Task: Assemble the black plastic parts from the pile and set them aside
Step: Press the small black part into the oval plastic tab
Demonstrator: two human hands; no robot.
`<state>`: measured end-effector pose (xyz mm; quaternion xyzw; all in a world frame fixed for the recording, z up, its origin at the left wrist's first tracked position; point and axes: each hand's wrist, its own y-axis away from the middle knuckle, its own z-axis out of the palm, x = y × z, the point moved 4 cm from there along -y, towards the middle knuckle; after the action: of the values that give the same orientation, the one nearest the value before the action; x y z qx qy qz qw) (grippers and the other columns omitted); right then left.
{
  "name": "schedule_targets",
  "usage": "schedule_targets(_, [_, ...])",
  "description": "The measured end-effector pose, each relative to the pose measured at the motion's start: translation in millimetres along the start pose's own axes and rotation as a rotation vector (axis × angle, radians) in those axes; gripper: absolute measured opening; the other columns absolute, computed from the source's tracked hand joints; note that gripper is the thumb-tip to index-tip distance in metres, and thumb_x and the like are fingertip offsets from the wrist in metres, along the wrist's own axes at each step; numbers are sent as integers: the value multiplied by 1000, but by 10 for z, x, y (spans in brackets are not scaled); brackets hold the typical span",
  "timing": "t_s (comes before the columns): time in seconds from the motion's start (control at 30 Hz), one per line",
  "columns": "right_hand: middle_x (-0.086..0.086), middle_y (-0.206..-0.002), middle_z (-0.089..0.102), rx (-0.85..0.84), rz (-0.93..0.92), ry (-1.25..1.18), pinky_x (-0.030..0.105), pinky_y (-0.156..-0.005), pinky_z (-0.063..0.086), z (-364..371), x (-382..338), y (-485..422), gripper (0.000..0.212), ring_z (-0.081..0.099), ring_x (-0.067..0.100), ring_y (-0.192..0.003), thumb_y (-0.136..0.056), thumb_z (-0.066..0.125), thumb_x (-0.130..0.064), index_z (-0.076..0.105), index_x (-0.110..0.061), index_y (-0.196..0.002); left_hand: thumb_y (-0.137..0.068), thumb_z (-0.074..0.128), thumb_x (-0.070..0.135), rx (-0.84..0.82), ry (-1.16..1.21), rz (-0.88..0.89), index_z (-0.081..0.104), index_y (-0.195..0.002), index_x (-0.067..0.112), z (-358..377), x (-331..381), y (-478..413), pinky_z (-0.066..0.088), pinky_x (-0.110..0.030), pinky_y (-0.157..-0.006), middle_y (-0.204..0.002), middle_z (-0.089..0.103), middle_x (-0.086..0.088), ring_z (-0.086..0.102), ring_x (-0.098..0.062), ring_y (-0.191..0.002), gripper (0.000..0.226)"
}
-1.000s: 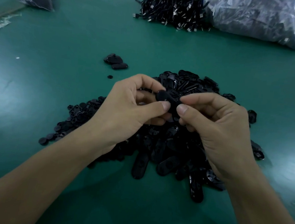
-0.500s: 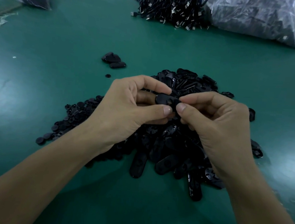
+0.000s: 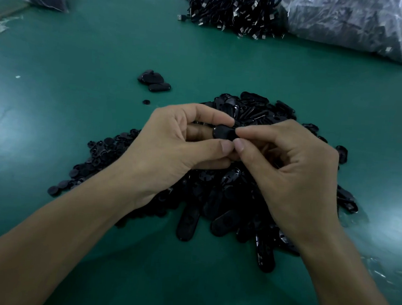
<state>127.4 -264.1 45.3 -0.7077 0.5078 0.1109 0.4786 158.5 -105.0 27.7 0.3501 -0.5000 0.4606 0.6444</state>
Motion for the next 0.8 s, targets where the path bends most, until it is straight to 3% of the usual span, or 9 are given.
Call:
schedule_targets(0.33, [-7,-89,66,0,-42,36,7,-72,41,-1,1,6,12,59,-3,-80,-90,75,-14,78,-18,-100,-80,71,3,-19,-34,-9,68,-103,8,10,-9,3,60,-26,-71,-87,77,-11,76,-22,-83,24])
schedule_targets(0.53, [-7,-88,65,-25,-5,-35,9,-69,42,17,23,4,13,60,4,-77,-88,76,-15,78,-21,-99,-85,68,-3,-17,-29,-4,69,-102,7,-9,-5,-2,60,-26,-71,-85,77,-12,76,-21,-80,20])
schedule_targets(0.67, [-2,-88,65,-36,42,-117,11,-66,42,45,52,8,14,60,11,-75,-88,76,-14,77,-22,-100,-77,71,5,-11,-21,11,68,-102,7,-9,-1,-9,60,-27,-71,-83,77,-9,76,-19,-79,24])
schedule_targets(0.8, [0,-90,69,-18,126,-241,18,-68,51,48,81,10,17,67,14,-80,-88,77,-14,75,-29,-97,-83,69,0,-22,-33,24,68,-102,7,-6,-1,-1,60,-26,-71,-84,77,-8,76,-21,-80,21])
